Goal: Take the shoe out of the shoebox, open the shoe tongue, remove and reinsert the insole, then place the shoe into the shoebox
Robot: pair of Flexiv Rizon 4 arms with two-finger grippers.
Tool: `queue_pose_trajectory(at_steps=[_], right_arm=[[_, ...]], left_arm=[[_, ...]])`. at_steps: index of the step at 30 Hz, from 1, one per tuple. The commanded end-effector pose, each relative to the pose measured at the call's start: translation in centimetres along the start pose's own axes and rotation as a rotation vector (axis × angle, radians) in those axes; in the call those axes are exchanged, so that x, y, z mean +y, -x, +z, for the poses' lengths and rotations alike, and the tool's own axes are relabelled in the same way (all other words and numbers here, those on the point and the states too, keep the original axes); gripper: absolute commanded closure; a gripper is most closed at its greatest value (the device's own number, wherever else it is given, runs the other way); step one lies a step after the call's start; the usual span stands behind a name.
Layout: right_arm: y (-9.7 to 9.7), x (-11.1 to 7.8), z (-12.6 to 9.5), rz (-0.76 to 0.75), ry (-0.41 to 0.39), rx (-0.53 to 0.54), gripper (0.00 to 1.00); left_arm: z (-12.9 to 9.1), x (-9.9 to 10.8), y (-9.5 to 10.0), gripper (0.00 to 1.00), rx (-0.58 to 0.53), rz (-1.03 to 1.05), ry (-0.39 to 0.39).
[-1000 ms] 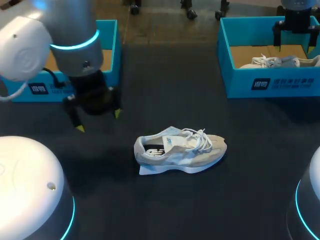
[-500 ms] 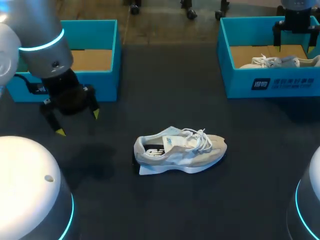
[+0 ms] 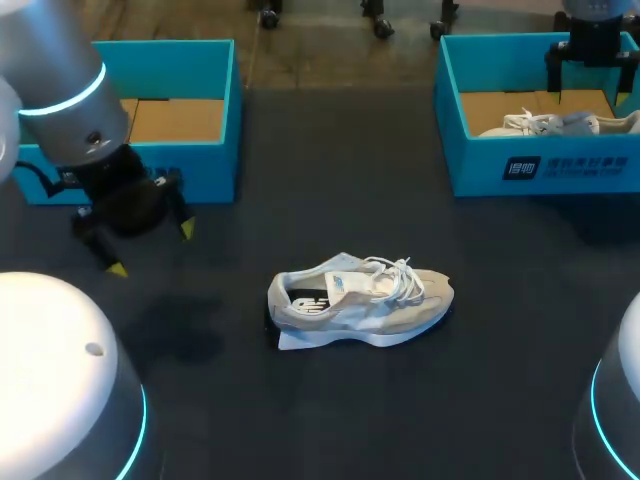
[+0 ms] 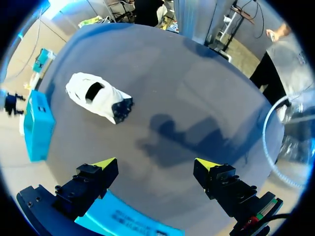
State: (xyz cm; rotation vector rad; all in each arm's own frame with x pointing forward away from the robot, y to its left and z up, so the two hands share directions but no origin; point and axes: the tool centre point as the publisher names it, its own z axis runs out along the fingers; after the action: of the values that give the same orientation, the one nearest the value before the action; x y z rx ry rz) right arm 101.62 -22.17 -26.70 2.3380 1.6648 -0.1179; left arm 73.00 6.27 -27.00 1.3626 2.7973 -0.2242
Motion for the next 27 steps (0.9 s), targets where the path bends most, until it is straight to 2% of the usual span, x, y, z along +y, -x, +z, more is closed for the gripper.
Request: queue_pose_trajectory(at_steps=[1,6,12,20,27], right_arm=[[0.0,0.0,0.0,-0.001,0.000,0.000,0.00],[0.0,0.0,0.0,-0.001,0.000,0.000,0.00],[0.0,0.0,0.0,-0.001,0.000,0.000,0.00],[0.0,0.0,0.0,-0.001,0.000,0.000,0.00],[0.0,0.0,0.0,-0.001,0.000,0.000,0.00]], left_arm=[[0.4,1.1,-1.1,0.00,0.015,-0.089,-0.047],[0.8,2.4,-1.8,0.00,0.013,-0.220,-0.093],[0.8,2.8,-2.2,0.00,-0.062,-0.354,-0.178],[-0.2,2.9,-3.0,0.00,-0.240,-0.533,-0.361],[-0.3,3.9,-3.6,0.00,-0.314,-0.660,-0.504]])
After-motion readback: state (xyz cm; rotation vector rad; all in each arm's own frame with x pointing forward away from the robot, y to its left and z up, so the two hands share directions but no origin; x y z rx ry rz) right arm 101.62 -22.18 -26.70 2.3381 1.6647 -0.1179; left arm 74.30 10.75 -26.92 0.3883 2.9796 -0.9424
